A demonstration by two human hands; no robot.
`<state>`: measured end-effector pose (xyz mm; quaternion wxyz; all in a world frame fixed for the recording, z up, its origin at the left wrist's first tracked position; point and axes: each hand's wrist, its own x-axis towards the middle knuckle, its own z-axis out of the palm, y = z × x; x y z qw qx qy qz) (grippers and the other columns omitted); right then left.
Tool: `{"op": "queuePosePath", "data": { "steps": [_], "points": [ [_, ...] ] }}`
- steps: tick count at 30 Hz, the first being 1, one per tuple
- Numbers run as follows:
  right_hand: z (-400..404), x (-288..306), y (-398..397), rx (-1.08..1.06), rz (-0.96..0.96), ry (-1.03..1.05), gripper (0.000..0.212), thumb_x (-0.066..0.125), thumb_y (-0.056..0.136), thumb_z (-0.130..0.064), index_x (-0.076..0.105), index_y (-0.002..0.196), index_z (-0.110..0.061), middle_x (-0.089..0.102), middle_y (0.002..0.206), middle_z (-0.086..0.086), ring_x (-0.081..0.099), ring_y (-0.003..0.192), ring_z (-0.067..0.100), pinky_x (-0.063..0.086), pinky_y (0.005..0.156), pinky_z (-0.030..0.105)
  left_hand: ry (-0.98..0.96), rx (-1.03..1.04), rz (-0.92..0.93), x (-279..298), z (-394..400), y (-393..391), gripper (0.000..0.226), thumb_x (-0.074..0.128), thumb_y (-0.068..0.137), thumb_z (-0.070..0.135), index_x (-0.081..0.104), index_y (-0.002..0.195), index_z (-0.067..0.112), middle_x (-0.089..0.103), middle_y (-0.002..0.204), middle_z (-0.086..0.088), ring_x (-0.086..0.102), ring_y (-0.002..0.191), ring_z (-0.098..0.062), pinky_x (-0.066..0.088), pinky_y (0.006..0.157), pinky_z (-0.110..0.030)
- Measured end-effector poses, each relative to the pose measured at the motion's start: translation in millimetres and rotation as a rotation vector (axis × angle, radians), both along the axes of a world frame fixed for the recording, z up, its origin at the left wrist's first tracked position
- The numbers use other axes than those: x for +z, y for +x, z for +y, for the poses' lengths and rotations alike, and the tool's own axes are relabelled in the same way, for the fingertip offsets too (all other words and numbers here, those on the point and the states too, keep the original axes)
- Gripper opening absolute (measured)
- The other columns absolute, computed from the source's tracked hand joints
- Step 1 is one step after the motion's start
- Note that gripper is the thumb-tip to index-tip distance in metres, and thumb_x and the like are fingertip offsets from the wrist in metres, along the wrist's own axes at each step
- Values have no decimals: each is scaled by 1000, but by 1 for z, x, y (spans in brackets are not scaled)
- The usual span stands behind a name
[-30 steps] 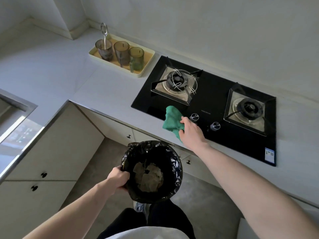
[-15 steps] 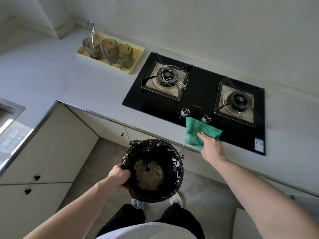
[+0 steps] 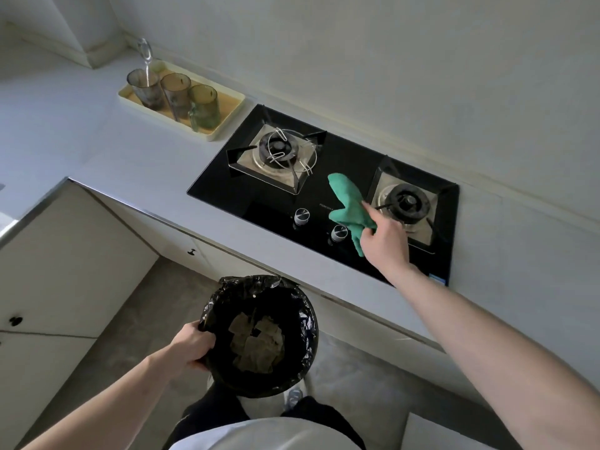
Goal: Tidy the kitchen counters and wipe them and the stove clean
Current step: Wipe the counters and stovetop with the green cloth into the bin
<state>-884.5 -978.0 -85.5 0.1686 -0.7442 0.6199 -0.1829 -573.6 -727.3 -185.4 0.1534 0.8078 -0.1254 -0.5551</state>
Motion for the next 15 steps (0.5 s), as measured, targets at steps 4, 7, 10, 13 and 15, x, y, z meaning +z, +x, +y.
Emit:
{"op": "queuePosePath", "data": {
  "steps": [4,7,10,13,15],
  "points": [
    [-59,3,21,60,116,67,59,56,91,-9,53,147,-28,63,139,6,61,120,33,53,96,41,11,67,-21,-11,10,-14,25,58,76,-3,70,97,2,76,85,-25,76,70,-42,62,64,-62],
    [-92,-8,32,115,257,140,61,63,94,-15,46,151,-29,59,143,8,58,125,35,51,100,42,11,144,-33,-9,17,-27,24,56,78,-6,69,98,1,75,82,-25,75,67,-41,62,62,-60],
    [-114,-24,41,140,384,173,62,58,94,-5,46,150,-27,62,136,13,61,121,36,52,97,42,0,197,-48,-11,20,-37,23,56,80,-8,67,97,3,73,75,-21,74,60,-36,63,59,-55],
    [-124,-44,48,161,477,235,57,61,91,-3,53,143,-25,63,131,11,61,121,33,52,94,38,-6,222,-68,-13,20,-43,23,55,80,-9,68,96,3,71,70,-18,72,58,-34,63,54,-50],
    [-123,-53,49,202,549,294,50,66,89,-6,57,136,-21,65,128,9,62,121,30,51,91,35,-13,227,-59,-12,21,-46,24,55,81,-9,68,97,3,71,68,-16,71,56,-33,62,50,-45]
  ]
}}
